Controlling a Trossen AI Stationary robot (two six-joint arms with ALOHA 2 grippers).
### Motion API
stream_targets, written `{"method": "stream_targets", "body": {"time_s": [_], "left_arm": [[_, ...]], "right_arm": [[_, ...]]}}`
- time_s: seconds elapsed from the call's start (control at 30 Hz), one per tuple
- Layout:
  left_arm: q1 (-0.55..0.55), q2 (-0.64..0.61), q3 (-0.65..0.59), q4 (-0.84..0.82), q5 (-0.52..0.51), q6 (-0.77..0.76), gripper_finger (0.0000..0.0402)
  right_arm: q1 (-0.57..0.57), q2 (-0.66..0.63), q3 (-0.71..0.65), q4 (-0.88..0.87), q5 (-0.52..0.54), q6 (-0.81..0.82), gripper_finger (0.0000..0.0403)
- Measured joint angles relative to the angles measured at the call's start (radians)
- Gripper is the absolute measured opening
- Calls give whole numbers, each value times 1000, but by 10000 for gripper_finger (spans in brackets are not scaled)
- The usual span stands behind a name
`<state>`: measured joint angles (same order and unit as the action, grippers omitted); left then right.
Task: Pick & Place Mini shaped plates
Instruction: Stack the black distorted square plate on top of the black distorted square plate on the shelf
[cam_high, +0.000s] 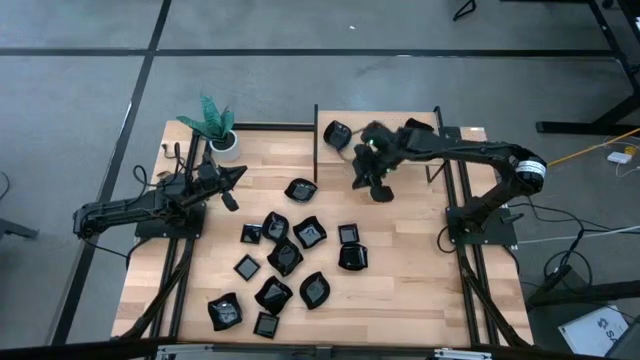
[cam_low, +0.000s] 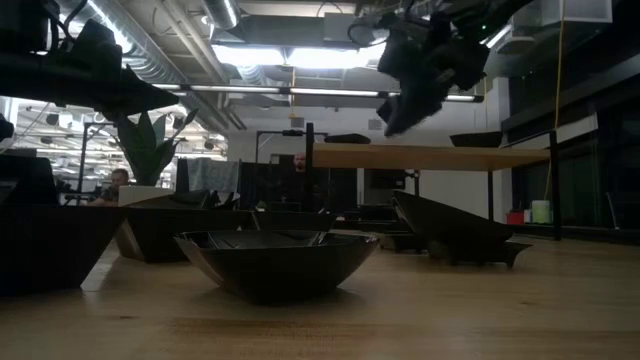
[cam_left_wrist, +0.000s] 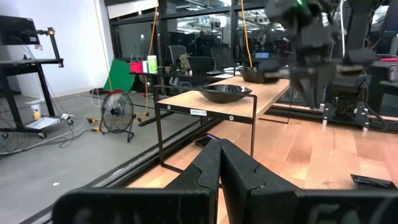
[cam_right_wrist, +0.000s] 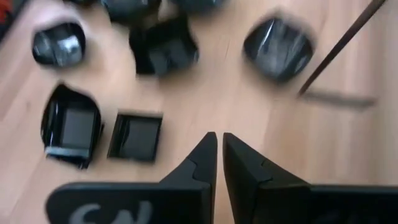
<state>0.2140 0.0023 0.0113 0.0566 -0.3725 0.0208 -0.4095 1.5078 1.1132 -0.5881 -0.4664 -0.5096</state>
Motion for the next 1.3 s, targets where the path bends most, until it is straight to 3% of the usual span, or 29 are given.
{"method": "stream_targets", "body": {"time_s": [0.37,0.57,0.9,1.1,1.3], "left_arm": [[0,0,0,0,0,0,4],[0,0,0,0,0,0,4],[0,0,0,0,0,0,4],[0,0,0,0,0,0,4],[0,0,0,0,0,0,4]], "right_arm": [[211,1,-67,25,400,228,28],[289,1,-97,88,579,248,28],[341,1,-229,271,663,241,28],[403,1,-300,421,799,230,28],[453,1,-304,442,848,214,28]]}}
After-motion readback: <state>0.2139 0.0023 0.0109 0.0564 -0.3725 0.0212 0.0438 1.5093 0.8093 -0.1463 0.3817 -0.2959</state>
